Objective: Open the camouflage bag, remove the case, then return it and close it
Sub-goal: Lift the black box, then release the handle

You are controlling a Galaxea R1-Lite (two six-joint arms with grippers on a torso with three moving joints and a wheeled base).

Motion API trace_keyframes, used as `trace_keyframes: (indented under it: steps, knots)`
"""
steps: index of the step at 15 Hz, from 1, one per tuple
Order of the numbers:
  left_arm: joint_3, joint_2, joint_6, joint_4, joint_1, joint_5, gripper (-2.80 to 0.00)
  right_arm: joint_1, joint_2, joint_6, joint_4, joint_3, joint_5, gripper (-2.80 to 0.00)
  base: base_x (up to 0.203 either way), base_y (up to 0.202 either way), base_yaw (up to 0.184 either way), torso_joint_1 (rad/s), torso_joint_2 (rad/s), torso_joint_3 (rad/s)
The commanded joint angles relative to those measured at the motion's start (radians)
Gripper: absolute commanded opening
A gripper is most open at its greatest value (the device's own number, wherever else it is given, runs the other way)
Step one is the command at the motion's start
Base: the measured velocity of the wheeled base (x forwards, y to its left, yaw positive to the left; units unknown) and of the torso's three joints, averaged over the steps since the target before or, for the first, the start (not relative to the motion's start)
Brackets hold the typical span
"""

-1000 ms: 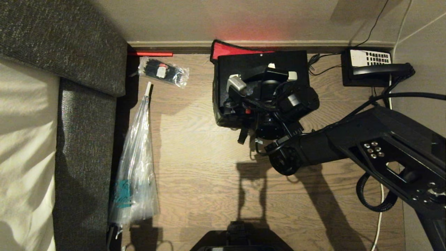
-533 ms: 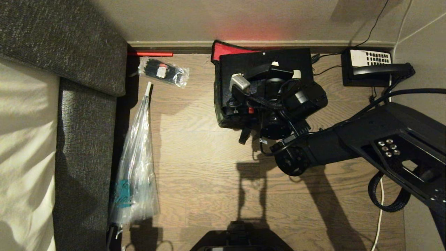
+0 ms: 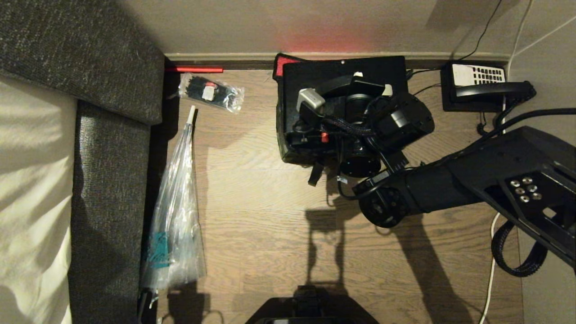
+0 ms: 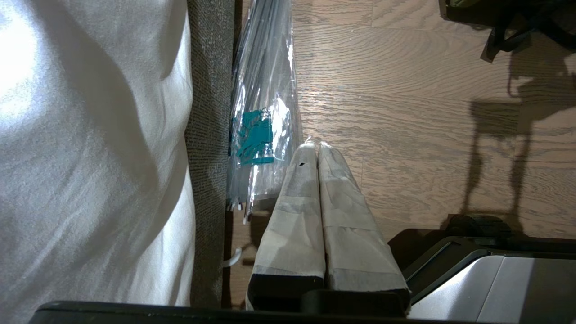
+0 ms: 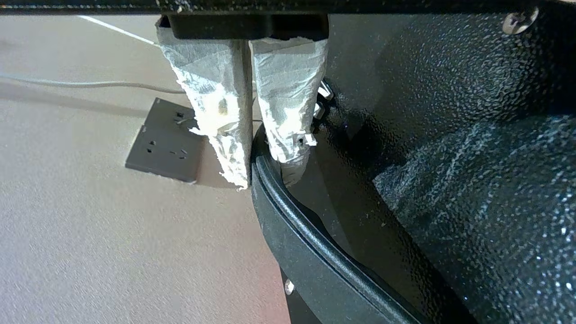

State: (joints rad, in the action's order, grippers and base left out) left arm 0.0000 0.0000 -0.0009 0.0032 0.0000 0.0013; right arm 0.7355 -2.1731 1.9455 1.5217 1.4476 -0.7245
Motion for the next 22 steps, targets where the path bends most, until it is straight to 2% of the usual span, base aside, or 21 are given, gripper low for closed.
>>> trace_keyframes:
  steps: [1, 7, 12, 22]
  knots:
    - [0.002, -0.001, -0.001, 0.0, 0.0, 0.0, -2.8, 0.001, 0.022, 0.011, 0.008, -0.011, -0.004, -2.8, 0.0, 0.0, 0.0, 0.0, 0.0, 0.0]
    - [0.001, -0.001, -0.001, 0.0, 0.0, 0.0, -2.8, 0.01, 0.078, 0.012, 0.008, -0.04, -0.007, -2.8, 0.0, 0.0, 0.0, 0.0, 0.0, 0.0]
    - [0.001, 0.0, -0.001, 0.0, 0.0, 0.0, -2.8, 0.048, 0.108, 0.013, 0.008, -0.076, -0.028, -2.8, 0.0, 0.0, 0.0, 0.0, 0.0, 0.0]
    - [0.0, -0.001, -0.001, 0.0, 0.0, 0.0, -2.8, 0.013, 0.2, 0.034, 0.008, -0.167, -0.03, -2.8, 0.0, 0.0, 0.0, 0.0, 0.0, 0.0]
